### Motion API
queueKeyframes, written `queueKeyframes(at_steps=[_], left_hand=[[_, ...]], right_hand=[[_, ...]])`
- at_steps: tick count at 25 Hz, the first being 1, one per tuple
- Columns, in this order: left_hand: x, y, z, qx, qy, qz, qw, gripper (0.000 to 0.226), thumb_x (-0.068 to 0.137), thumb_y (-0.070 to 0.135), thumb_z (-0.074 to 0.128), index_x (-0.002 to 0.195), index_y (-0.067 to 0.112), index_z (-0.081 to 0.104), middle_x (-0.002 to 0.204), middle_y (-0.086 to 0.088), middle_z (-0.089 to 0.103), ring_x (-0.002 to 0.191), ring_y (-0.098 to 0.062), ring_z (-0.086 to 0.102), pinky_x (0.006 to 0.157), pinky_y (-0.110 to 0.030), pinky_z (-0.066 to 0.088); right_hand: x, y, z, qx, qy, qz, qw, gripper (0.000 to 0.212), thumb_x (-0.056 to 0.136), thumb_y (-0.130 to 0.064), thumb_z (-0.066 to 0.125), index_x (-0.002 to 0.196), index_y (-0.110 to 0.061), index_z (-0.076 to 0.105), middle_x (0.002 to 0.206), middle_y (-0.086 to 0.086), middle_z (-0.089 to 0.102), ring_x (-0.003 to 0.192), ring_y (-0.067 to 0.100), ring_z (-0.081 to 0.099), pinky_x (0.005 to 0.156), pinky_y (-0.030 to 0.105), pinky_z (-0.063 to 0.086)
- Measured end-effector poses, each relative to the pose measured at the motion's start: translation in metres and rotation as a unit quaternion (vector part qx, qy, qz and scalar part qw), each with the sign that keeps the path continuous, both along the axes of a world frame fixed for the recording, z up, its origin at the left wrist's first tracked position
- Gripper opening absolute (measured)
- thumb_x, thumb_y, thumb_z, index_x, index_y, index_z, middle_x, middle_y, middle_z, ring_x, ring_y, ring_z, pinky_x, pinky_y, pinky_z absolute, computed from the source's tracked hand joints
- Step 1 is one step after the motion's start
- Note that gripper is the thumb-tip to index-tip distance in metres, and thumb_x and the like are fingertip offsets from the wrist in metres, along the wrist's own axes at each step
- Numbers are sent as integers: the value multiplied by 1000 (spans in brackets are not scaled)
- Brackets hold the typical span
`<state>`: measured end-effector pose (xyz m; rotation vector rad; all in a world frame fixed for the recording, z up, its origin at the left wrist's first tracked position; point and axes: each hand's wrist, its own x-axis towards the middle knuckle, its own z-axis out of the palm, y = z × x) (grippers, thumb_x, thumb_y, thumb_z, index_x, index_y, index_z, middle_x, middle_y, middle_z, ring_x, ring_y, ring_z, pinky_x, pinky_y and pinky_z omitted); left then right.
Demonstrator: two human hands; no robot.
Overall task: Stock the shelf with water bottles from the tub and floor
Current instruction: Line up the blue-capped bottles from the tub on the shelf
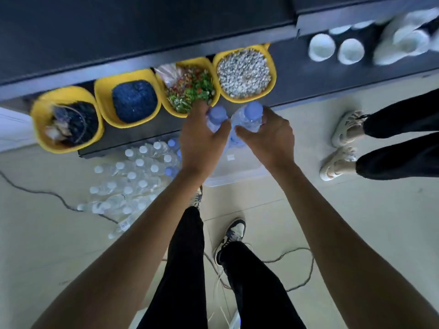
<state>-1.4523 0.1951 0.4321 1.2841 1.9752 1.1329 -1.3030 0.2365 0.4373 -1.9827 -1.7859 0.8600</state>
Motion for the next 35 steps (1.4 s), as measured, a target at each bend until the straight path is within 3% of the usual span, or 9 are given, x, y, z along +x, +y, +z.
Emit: queueKeyframes(at_steps=[5,9,15,18,21,24,27,31,35], left_hand=[[-3,-14,176,66,0,13,998,29,83,33,70,86,19,45,72,3,53,70,-18,51,63,-36,40],[-21,-4,293,125,18,25,992,41,82,44,71,82,20,39,70,0,52,67,-18,49,61,-36,38],[-73,50,428,233,71,-2,970,38,82,51,70,80,26,42,71,9,58,62,-8,51,59,-32,42],[-102,84,453,228,80,-1,970,38,82,51,70,77,29,40,71,12,57,63,-5,52,61,-30,41],[-133,115,451,234,58,31,970,38,83,46,72,79,25,40,69,13,54,64,-12,52,64,-34,41],[-156,142,439,225,63,68,970,37,86,44,72,82,22,42,69,13,54,69,-20,58,65,-34,39],[-174,167,427,221,57,91,969,33,87,43,71,87,23,45,78,10,61,76,-23,64,72,-39,50],[-192,194,410,221,79,69,970,33,89,40,71,91,20,45,84,3,65,79,-25,65,73,-42,54],[-196,220,405,205,94,63,972,35,92,42,69,98,14,50,92,-3,70,87,-28,69,76,-43,54]], right_hand=[[11,5,192,17,-59,101,993,53,64,-66,66,98,-26,64,95,-1,74,94,26,69,80,40,56],[4,28,321,67,-74,145,984,39,63,-69,69,79,-34,62,75,-9,67,75,16,65,62,31,43],[-31,82,453,135,14,158,978,45,57,-68,72,77,-28,69,65,-9,64,55,2,50,58,32,45],[-57,116,479,118,54,170,977,57,59,-64,78,93,-18,75,85,2,74,68,8,62,69,32,53],[-84,155,482,129,73,154,977,39,70,-50,83,88,-16,78,84,5,76,74,13,71,78,40,60],[-112,184,466,126,68,142,979,40,73,-44,84,89,-8,77,89,10,77,87,26,75,83,45,60],[-132,205,449,115,57,133,983,36,69,-45,83,86,-14,76,88,2,77,86,20,75,82,43,61],[-158,234,434,102,68,148,981,26,68,-45,81,81,-24,75,80,-9,74,78,13,71,65,29,54],[-177,254,417,110,76,139,981,26,76,-39,79,93,-20,74,94,-3,76,87,15,73,79,33,59]])
